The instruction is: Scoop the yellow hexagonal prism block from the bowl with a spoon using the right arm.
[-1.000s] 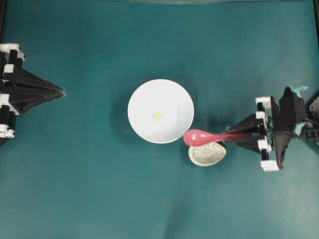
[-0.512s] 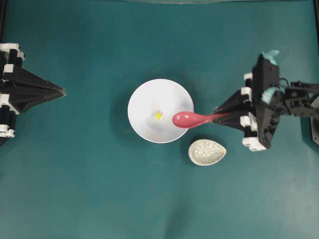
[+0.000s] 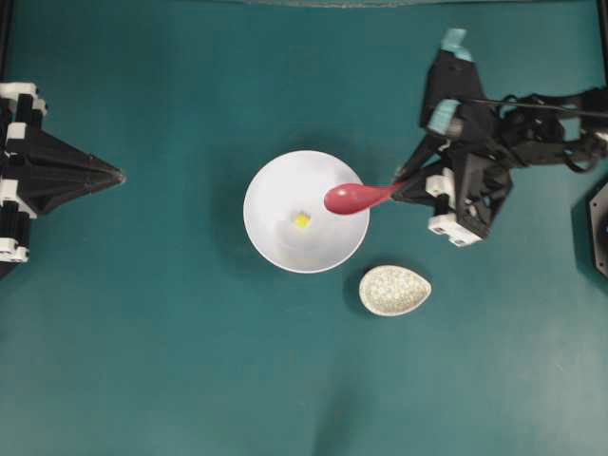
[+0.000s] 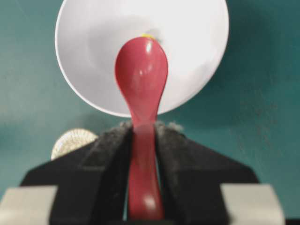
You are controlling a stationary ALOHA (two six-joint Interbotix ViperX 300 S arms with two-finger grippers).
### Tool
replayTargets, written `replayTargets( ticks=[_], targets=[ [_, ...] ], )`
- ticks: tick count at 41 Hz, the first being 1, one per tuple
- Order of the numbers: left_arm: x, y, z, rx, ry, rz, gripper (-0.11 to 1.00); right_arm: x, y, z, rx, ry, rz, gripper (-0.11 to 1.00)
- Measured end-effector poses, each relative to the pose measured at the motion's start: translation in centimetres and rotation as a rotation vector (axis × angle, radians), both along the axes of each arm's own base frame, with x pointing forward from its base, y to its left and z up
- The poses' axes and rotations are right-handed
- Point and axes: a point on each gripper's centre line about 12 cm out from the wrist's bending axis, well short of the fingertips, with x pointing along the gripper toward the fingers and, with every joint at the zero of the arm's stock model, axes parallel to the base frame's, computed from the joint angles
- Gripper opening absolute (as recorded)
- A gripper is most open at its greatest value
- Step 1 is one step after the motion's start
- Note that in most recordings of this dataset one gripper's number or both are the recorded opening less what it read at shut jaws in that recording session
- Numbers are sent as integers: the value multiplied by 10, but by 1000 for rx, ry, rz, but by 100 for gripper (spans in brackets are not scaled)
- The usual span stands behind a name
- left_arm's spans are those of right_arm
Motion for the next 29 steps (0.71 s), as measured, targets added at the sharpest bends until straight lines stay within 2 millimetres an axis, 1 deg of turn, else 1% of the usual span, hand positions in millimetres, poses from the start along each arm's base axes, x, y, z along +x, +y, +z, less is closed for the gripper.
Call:
replayTargets(
  ticks=[7, 16, 21, 29],
  targets=[
    [0, 0, 0, 0, 0, 0, -1, 16, -3, -6, 31, 118, 28, 23],
    [0, 0, 0, 0, -2, 0, -1, 34, -7, -8, 22, 187, 58, 23],
    [0, 0, -1, 0, 2, -2, -1, 39, -8, -12, 16, 203, 63, 23],
    [0, 0, 0, 0, 0, 0, -1, 40, -9, -21, 21, 232, 63, 23]
  ],
)
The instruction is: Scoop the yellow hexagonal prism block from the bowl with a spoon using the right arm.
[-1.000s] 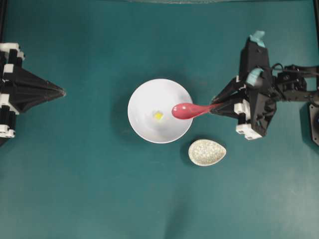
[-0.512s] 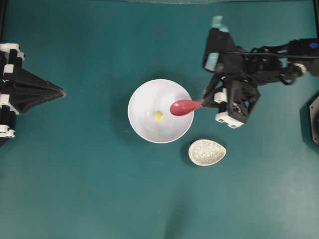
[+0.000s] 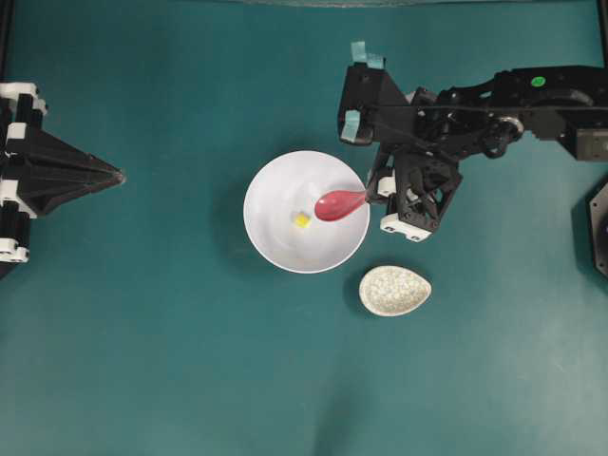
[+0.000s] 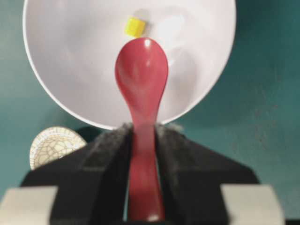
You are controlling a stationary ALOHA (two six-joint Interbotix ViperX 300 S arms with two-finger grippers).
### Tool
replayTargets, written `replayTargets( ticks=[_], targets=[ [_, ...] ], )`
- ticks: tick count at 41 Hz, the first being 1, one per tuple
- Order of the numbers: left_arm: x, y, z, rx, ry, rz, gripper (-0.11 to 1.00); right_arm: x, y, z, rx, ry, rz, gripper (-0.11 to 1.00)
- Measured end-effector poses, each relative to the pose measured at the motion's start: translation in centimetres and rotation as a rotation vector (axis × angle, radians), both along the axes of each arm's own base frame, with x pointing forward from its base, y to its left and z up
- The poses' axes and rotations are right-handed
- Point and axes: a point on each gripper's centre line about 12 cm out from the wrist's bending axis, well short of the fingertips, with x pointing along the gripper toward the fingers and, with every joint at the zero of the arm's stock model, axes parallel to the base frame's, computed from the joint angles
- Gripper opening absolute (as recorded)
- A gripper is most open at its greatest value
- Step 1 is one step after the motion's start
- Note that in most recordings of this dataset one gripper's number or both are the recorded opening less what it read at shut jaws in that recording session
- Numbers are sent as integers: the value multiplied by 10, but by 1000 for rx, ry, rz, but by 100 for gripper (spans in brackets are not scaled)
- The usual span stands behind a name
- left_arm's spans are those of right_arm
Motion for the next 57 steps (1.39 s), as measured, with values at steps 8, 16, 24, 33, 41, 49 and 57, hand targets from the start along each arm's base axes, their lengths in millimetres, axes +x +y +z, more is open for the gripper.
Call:
replayTargets(
  ticks=[8, 16, 24, 33, 41, 49, 57],
  targets=[
    [0, 0, 1, 0, -2, -2, -1, 2, 0, -8, 4, 21, -2, 23],
    [0, 0, 1, 0, -2, 0, -1, 5, 1, -15, 4, 31, 1, 23],
    [0, 0, 0, 0, 2, -2, -1, 10, 6, -24, 1, 33, 13, 23],
    [0, 0, 0, 0, 0, -2, -1, 14, 5, -30, -5, 23, 6, 23],
    [0, 0, 1, 0, -2, -2, -1, 19, 7, -35, -13, 5, 5, 23],
    [0, 0, 0, 0, 0, 0, -1, 23, 5, -40, -20, -4, 1, 23],
    [0, 0, 0, 0, 0, -2, -1, 27, 5, -39, -34, -41, -4, 23]
  ],
)
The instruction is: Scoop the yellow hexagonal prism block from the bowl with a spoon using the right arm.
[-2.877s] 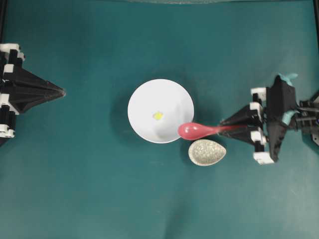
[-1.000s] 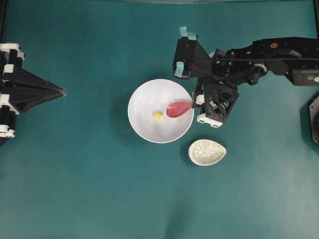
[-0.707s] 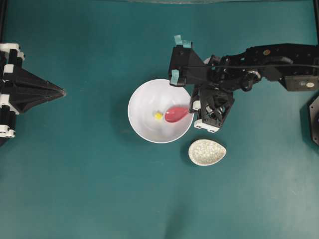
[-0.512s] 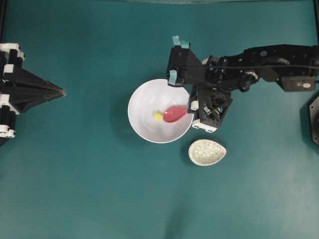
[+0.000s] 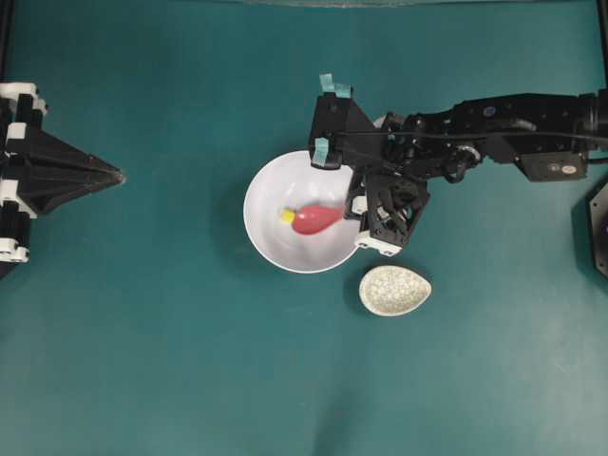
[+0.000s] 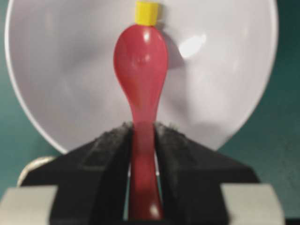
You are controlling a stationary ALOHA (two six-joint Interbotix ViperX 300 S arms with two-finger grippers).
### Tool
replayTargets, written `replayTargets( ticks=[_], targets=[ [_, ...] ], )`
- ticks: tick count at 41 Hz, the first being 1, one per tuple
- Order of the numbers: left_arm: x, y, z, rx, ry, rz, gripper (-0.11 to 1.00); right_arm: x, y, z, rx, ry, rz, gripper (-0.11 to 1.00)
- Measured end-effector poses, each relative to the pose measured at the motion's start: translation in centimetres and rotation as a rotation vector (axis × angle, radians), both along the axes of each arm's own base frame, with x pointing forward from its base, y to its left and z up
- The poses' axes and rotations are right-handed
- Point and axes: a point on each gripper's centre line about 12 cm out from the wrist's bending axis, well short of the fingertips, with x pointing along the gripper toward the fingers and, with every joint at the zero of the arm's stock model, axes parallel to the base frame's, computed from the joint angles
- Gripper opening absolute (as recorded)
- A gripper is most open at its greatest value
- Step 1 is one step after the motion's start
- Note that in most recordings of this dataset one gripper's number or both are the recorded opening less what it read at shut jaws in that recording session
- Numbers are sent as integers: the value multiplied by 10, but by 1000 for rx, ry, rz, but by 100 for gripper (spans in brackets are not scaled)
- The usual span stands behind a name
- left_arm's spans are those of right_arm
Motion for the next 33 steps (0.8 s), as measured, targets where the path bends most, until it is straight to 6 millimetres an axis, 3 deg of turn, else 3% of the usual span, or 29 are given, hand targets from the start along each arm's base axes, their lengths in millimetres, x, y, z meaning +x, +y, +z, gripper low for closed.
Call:
replayTargets(
  ticks=[33],
  targets=[
    [0, 0, 0, 0, 0, 2, -1, 13, 0, 8, -43, -128, -10, 23]
  ],
)
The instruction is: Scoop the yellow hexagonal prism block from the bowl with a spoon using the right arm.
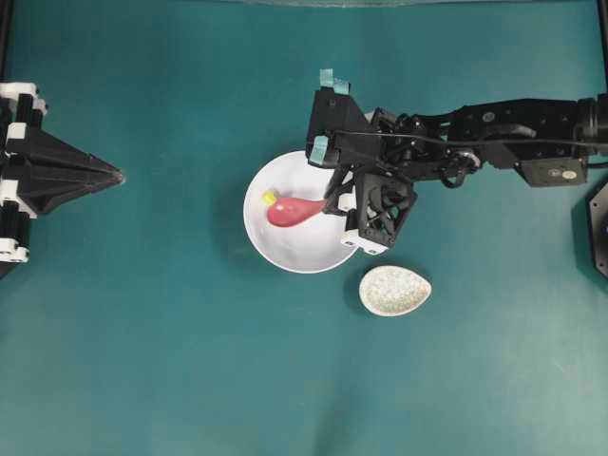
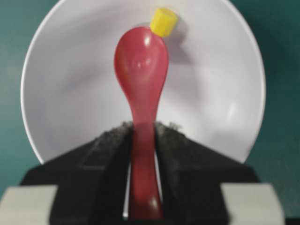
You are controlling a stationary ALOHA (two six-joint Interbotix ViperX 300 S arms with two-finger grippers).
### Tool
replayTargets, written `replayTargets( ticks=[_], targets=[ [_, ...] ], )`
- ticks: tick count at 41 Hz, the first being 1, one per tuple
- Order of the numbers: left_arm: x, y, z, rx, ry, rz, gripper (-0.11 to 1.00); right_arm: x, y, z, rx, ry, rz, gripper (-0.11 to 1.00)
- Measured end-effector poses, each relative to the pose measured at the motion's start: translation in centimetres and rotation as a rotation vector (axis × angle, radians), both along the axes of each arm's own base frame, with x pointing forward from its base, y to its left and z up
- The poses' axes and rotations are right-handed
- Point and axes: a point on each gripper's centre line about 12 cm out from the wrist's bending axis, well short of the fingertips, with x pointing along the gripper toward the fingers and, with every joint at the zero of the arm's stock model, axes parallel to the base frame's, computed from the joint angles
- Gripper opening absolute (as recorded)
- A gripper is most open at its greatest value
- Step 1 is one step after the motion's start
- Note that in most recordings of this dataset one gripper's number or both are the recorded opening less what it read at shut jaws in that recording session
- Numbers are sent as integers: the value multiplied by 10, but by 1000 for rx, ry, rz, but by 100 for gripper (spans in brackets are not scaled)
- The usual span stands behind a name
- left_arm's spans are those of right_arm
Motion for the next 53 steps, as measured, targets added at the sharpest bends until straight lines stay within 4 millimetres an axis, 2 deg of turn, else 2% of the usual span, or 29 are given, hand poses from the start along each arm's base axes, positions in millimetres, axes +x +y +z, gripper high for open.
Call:
replayTargets(
  ticks=[19, 29, 34, 45, 53],
  targets=[
    [0, 0, 1, -8, -3, -2, -1, 0, -1, 2, -3, -13, -4, 23],
    [0, 0, 0, -8, 2, -2, -1, -13, 4, 38, 17, -44, 1, 23],
    [0, 0, 0, -8, -2, 0, -1, -22, 6, 47, 55, -19, -16, 23],
    [0, 0, 1, -8, -2, 0, -1, -33, 5, 45, 172, 91, -126, 23],
    [0, 0, 1, -8, -2, 0, -1, -33, 6, 45, 196, 161, -125, 23]
  ],
)
